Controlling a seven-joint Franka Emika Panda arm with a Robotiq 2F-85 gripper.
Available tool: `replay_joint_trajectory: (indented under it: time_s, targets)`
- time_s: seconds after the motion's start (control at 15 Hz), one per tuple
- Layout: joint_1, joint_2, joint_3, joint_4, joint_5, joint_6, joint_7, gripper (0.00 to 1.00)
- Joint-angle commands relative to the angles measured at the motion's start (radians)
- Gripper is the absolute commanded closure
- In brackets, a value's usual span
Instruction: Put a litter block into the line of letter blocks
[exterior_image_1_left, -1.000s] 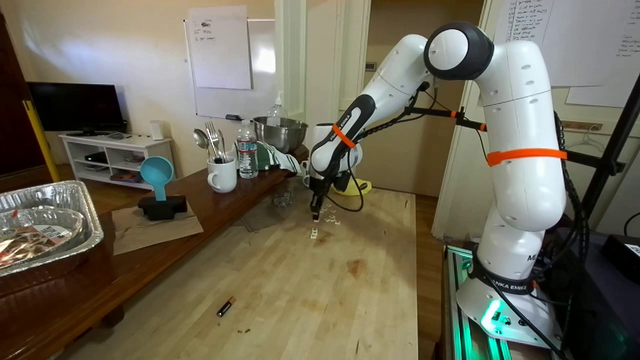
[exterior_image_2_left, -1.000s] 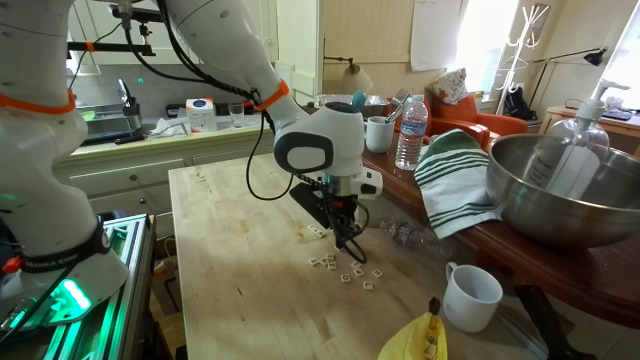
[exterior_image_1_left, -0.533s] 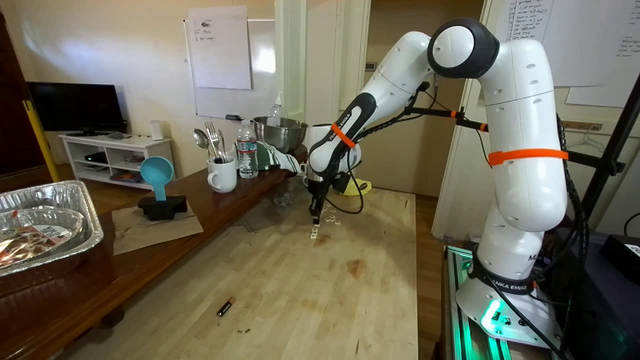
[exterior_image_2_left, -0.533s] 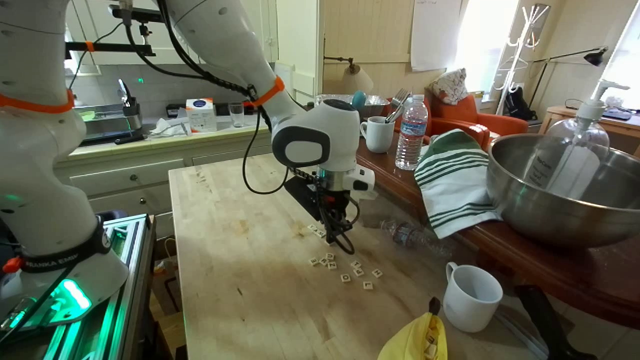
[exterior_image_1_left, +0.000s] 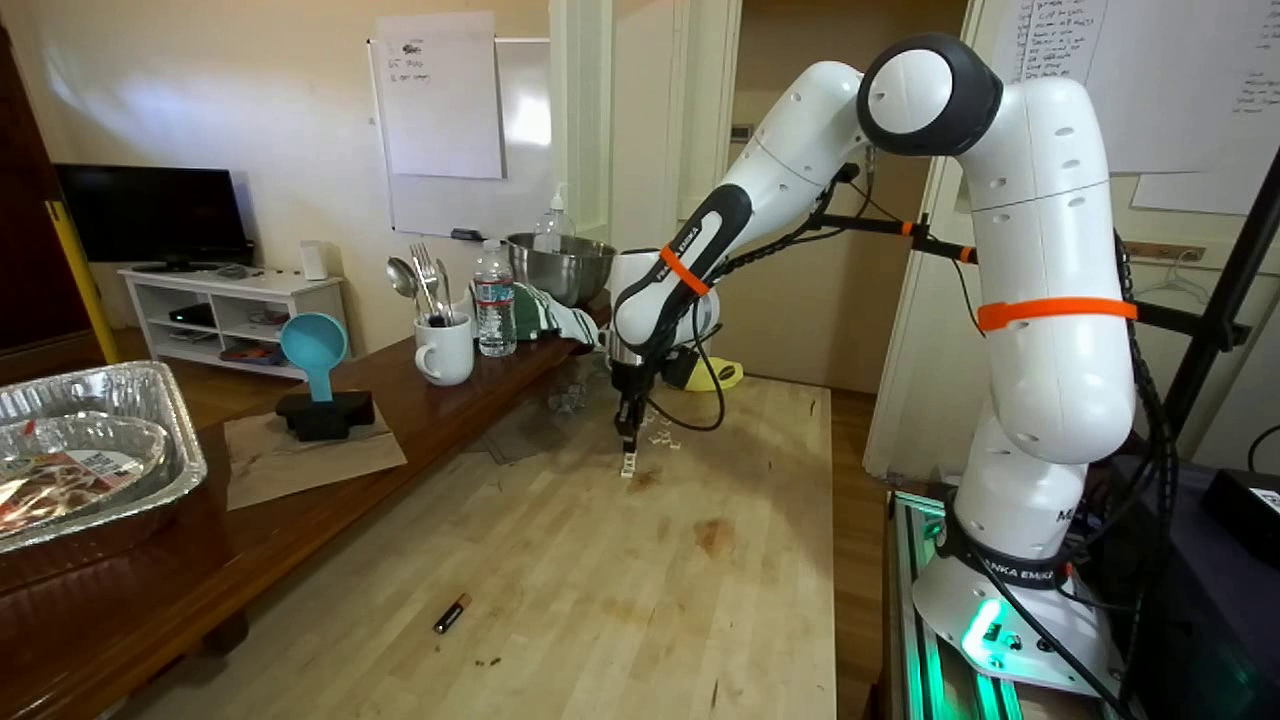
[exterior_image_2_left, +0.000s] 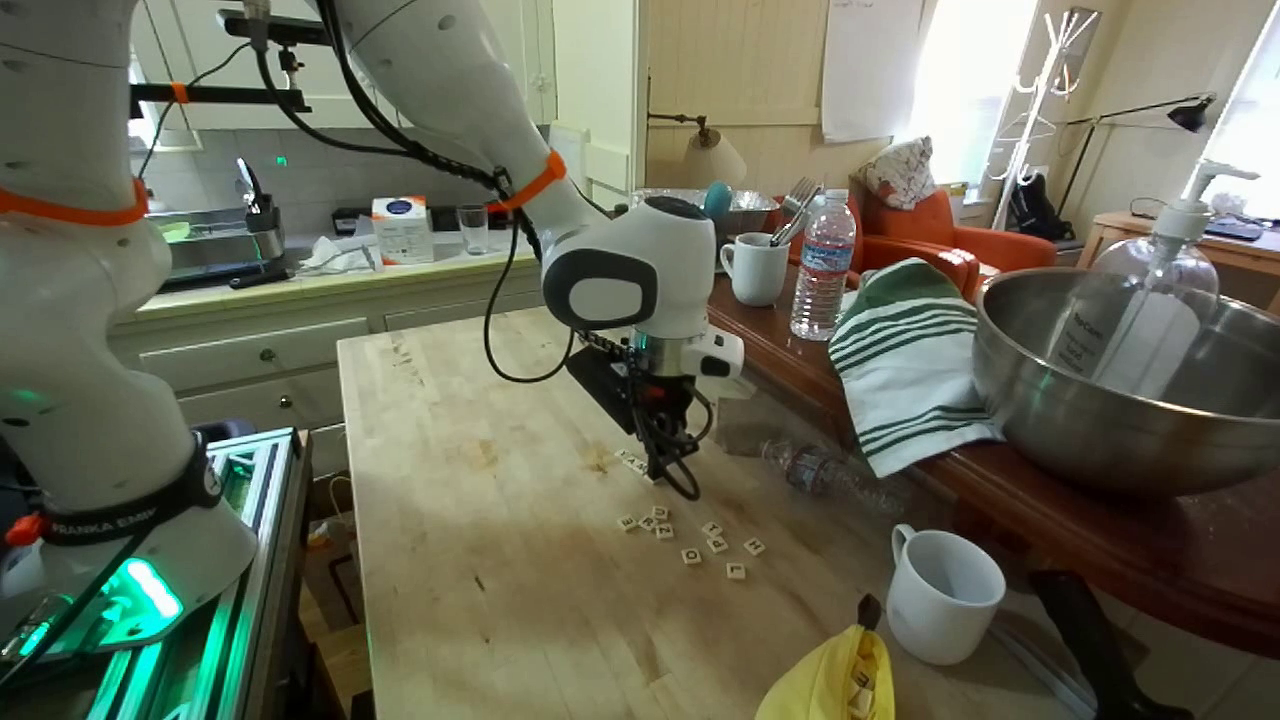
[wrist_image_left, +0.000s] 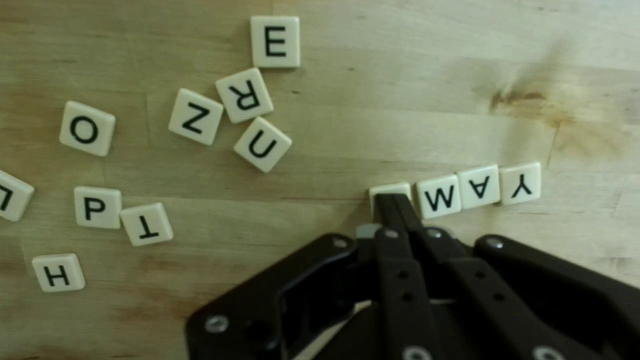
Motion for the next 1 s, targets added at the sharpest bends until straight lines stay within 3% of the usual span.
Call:
replay_joint_trajectory:
  time_s: [0.0,0.93]
  targets:
    - [0.002,0.0,0.011,-0.019,0.023,-0.018,0.008,1.0]
    - [0.005,-0.008,0.013,-0.022,0.014,-0.02,0.003,1.0]
